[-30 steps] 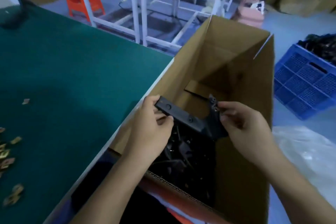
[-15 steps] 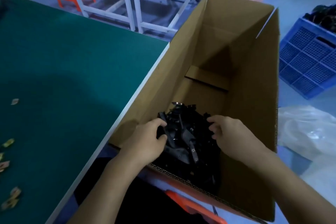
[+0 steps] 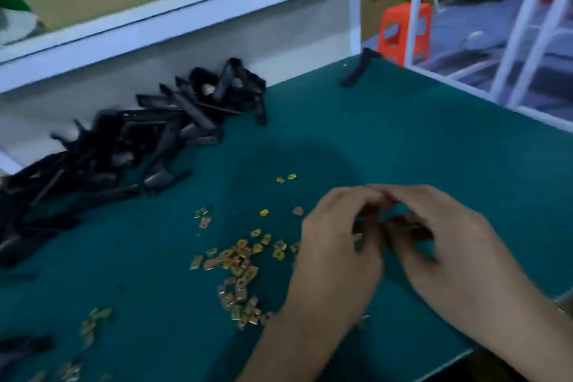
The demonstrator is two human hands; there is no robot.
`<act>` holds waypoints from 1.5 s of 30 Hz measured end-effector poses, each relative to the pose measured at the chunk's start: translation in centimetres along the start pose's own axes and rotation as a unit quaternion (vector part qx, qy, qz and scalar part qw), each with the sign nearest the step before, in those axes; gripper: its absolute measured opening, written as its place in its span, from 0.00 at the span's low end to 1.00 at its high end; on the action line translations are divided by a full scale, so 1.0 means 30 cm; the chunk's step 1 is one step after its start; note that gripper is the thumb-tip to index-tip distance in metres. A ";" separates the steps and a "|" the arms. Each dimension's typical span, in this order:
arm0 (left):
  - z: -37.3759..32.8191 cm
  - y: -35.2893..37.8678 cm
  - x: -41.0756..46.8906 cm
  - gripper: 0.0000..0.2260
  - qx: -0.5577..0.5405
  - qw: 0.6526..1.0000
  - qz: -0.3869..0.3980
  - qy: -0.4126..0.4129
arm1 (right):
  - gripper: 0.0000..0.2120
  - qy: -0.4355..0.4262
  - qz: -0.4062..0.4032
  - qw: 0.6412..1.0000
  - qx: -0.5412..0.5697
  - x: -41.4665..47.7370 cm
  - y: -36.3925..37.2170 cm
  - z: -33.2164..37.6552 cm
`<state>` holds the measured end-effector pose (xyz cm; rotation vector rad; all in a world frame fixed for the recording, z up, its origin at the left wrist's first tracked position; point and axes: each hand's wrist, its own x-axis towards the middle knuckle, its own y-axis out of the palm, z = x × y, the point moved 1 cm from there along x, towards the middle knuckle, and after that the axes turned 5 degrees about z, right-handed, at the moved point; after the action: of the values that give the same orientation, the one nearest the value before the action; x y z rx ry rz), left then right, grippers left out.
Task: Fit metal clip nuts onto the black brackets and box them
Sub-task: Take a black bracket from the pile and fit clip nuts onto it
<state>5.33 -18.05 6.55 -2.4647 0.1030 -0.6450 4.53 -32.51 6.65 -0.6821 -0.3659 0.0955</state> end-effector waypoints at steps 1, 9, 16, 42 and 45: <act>0.059 -0.071 0.006 0.14 0.026 0.999 -0.034 -0.026 | 0.22 -0.021 0.033 0.999 0.004 0.064 0.068 0.032; 0.575 -0.511 -0.040 0.18 0.193 0.913 -0.177 -0.312 | 0.30 -0.064 0.308 0.949 -0.029 0.499 0.696 0.309; 0.873 -0.756 -0.004 0.36 0.252 0.820 -0.255 -0.446 | 0.50 0.000 0.299 0.952 -0.061 0.829 1.060 0.342; 0.814 -0.736 -0.006 0.25 0.298 0.886 0.030 -0.355 | 0.36 -0.085 0.388 0.917 0.038 0.764 0.865 0.189; 0.720 -0.663 -0.008 0.27 0.308 0.886 -0.043 -0.343 | 0.36 -0.085 0.320 0.941 0.074 0.727 0.752 0.134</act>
<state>13.88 9.69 2.16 -1.9299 -0.4268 0.1855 24.13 -8.18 1.79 -0.6235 -0.2870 0.7990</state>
